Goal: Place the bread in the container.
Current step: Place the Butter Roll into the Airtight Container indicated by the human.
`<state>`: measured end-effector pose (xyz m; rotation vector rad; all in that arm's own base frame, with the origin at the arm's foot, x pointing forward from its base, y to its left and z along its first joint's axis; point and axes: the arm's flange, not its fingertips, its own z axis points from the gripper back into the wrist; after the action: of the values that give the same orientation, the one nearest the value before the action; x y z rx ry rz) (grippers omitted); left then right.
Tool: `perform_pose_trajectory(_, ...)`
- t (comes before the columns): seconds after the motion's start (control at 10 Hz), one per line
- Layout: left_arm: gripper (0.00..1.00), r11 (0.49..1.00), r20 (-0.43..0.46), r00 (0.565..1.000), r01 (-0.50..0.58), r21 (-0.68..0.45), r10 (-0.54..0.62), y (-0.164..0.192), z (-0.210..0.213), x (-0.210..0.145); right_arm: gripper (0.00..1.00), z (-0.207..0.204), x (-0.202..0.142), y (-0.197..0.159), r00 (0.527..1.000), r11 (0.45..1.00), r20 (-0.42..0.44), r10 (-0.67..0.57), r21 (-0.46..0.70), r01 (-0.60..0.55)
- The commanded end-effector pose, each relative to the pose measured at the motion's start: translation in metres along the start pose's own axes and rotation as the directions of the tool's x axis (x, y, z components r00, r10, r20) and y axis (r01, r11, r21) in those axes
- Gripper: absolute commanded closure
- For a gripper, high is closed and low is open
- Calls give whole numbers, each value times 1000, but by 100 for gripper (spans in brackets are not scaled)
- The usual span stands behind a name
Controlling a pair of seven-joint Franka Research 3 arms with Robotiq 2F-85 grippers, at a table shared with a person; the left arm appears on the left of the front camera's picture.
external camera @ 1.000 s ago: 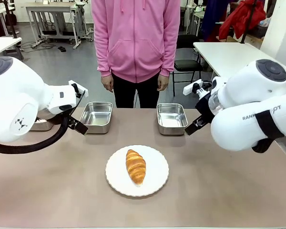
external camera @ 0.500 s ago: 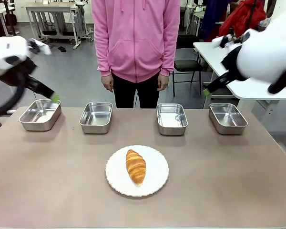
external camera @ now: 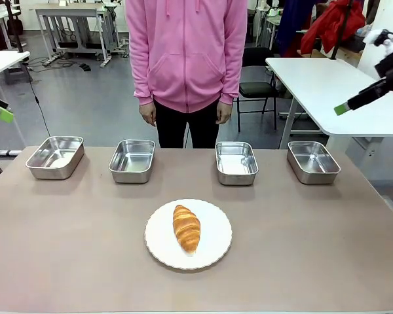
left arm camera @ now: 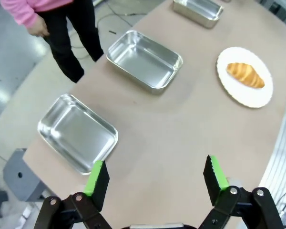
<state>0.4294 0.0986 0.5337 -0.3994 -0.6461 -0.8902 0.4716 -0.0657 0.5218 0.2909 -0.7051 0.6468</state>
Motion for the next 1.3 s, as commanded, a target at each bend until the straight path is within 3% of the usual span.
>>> perform_pose_trajectory(0.0, 0, 993, 35, 996, 80, 87, -83, -4, -10, 7, 0, -10, -8, -13, 997, 995, 43, 68, 70, -71)
perform_pose_trajectory(0.1, 0, 1000, 0, 1000, 0, 0, 0, 0, 0, 0, 0, 0, 0, 0, 1000, 1000, 0, 0, 0, 0)
perform_pose_trajectory(0.5, 0, 1000, -12, 1000, 4, 16, -4, 0, -2, -1, 0, -1, -4, -2, 1000, 1000, -7, 21, 1, -21)
perform_pose_trajectory(0.8, 0, 998, 61, 998, 37, -48, -35, 0, 48, -8, 0, 40, 11, -26, 997, 998, 77, 22, 61, -27)
perform_pose_trajectory(1.2, 0, 999, 173, 985, 6, -39, 1, -18, 89, -6, 0, 63, 17, -37, 989, 994, 144, 17, 103, -32)
